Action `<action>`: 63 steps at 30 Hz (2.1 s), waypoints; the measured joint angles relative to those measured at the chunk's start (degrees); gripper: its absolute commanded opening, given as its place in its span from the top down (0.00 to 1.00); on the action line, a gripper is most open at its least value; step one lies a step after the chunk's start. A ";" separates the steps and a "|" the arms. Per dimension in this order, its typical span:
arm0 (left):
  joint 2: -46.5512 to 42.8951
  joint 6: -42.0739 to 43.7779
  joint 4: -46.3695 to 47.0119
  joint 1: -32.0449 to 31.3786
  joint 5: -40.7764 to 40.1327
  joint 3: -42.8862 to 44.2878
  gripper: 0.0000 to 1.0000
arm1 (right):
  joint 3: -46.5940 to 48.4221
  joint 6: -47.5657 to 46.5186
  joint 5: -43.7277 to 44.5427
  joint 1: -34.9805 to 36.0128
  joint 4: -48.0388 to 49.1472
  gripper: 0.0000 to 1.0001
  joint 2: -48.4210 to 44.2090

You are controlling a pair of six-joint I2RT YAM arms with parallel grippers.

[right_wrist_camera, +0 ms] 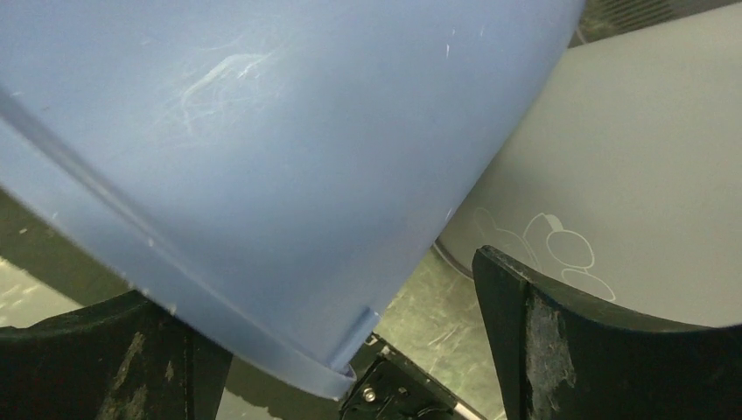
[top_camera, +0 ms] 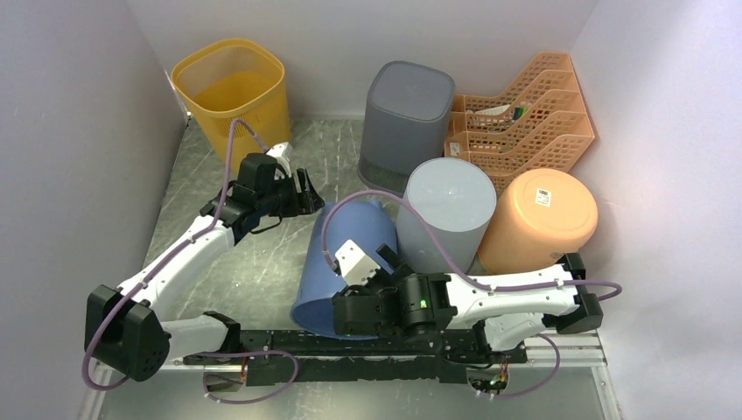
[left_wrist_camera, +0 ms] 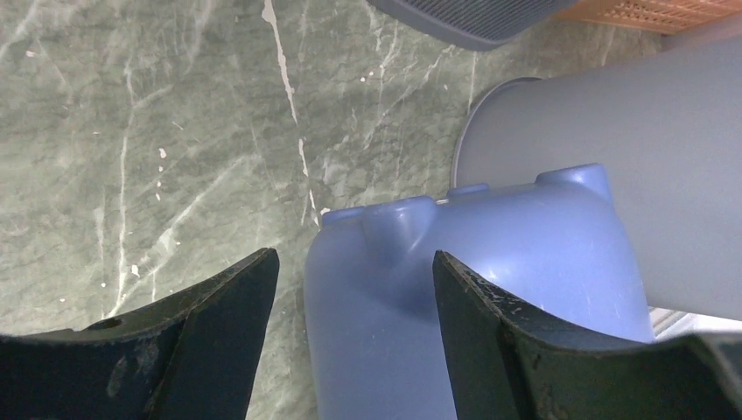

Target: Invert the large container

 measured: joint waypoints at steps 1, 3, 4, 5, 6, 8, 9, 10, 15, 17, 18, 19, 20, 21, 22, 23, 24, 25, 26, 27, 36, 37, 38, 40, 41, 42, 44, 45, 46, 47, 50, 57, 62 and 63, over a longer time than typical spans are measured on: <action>-0.28 0.02 -0.07 0.00 -0.37 0.00 0.24 | -0.46 0.13 0.46 -0.39 0.02 0.10 0.24; -0.66 0.17 -0.35 0.00 -1.29 0.07 0.24 | -0.68 0.00 1.33 -1.66 0.22 0.14 0.55; -0.74 0.28 -0.59 0.00 -1.79 0.11 0.24 | -0.68 -0.37 1.84 -2.45 0.70 0.16 0.55; -0.81 0.46 -0.85 0.00 -2.34 0.17 0.24 | -0.63 -0.90 2.25 -3.19 1.20 0.20 0.55; -0.87 0.52 -1.40 0.00 -2.86 0.33 0.24 | -0.55 -1.57 2.27 -4.09 1.88 0.28 0.55; -1.03 0.70 -2.16 0.00 -3.74 0.57 0.25 | -0.35 -3.43 2.10 -5.75 3.21 0.48 0.57; -1.09 0.83 -2.97 0.00 -4.24 0.96 0.25 | -0.13 -4.68 1.68 -6.80 4.26 0.57 0.57; -1.20 0.96 -3.32 0.00 -4.70 1.25 0.25 | 0.02 -5.99 1.27 -7.45 5.07 0.63 0.57; -2.80 1.29 -4.46 0.00 -6.80 1.51 0.26 | 1.40 -12.11 -0.96 -9.92 9.01 0.80 1.14; -3.69 1.31 -4.83 0.00 -8.07 1.60 0.27 | 2.23 -14.88 -1.92 -11.39 9.81 0.80 1.70; -4.04 1.31 -5.35 0.00 -8.85 1.77 0.29 | 2.86 -16.57 -2.99 -12.41 10.38 0.82 1.95; -4.28 1.29 -6.19 0.00 -9.68 2.25 0.30 | 3.32 -17.49 -4.09 -13.31 10.86 0.83 2.05; -4.46 1.22 -6.97 0.00 -10.69 2.78 0.32 | 4.11 -18.78 -5.99 -14.95 11.56 0.85 2.25; -4.63 1.01 -7.80 0.02 -12.02 3.41 0.34 | 4.85 -20.00 -7.78 -16.65 12.24 0.87 2.40; -4.90 0.68 -8.66 0.02 -13.44 4.02 0.35 | 5.55 -20.90 -9.20 -18.23 12.85 0.98 2.58; -5.38 0.44 -9.57 0.00 -15.06 4.68 0.37 | 6.60 -21.92 -11.37 -20.46 13.73 1.00 2.95; -6.03 0.15 -10.49 0.02 -16.74 5.35 0.38 | 7.32 -22.62 -12.79 -21.86 14.36 1.00 3.30; -6.84 -0.15 -11.34 0.04 -18.56 6.14 0.40 | 8.24 -23.41 -14.45 -23.54 15.17 1.00 3.85; -7.82 -0.46 -12.26 0.07 -20.55 7.08 0.40 | 9.25 -24.06 -15.61 -25.03 16.00 1.00 4.46; -8.74 -0.66 -13.11 0.07 -22.38 8.15 0.40 | 9.92 -24.61 -16.72 -25.99 16.85 1.00 4.96; -14.16 -0.59 -18.12 0.13 -37.33 23.87 0.40 | 16.17 -29.20 -30.08 -37.51 23.43 1.00 10.14; -14.64 -0.52 -18.18 0.13 -38.10 24.94 0.39 | 16.79 -29.29 -31.30 -38.82 23.71 1.00 10.78; -15.08 -0.35 -18.23 0.13 -38.60 25.86 0.39 | 17.55 -29.27 -32.63 -40.13 23.89 1.00 11.50; -15.19 0.15 -18.45 0.13 -38.64 27.12 0.38 | 19.65 -29.00 -35.39 -42.95 24.06 1.00 13.33; -15.15 0.48 -18.51 0.13 -38.47 27.78 0.38 | 20.79 -28.85 -36.54 -44.22 24.09 1.00 14.32; -14.95 0.70 -18.49 0.13 -38.25 28.24 0.37 | 22.51 -28.65 -37.75 -45.51 23.78 1.00 15.63; -14.38 1.05 -18.43 0.13 -37.35 28.50 0.37 | 26.69 -28.39 -39.45 -47.50 23.12 1.00 18.62; -14.16 1.14 -18.49 0.13 -36.83 28.50 0.37 | 29.18 -28.33 -40.15 -48.33 22.73 1.00 20.41; -13.79 1.29 -18.43 0.13 -36.33 28.48 0.36 | 31.93 -28.28 -40.83 -48.98 22.25 1.00 22.29; -13.29 1.38 -18.43 0.13 -35.82 28.37 0.36 | 34.69 -28.20 -41.51 -49.55 21.73 1.00 24.22; -12.39 1.57 -18.73 0.11 -34.75 28.15 0.35 | 41.29 -28.15 -43.04 -51.01 19.87 1.00 28.94; -12.63 1.53 -19.28 0.13 -33.16 26.62 0.31 | 43.15 -27.74 -45.68 -54.40 20.26 0.70 31.32; -12.70 1.29 -19.87 0.13 -32.87 24.22 0.31 | 41.97 -27.78 -45.83 -55.17 20.37 0.59 31.39; -12.66 1.29 -19.91 0.11 -32.87 24.09 0.30 | 41.97 -27.96 -45.75 -55.17 20.37 0.59 31.39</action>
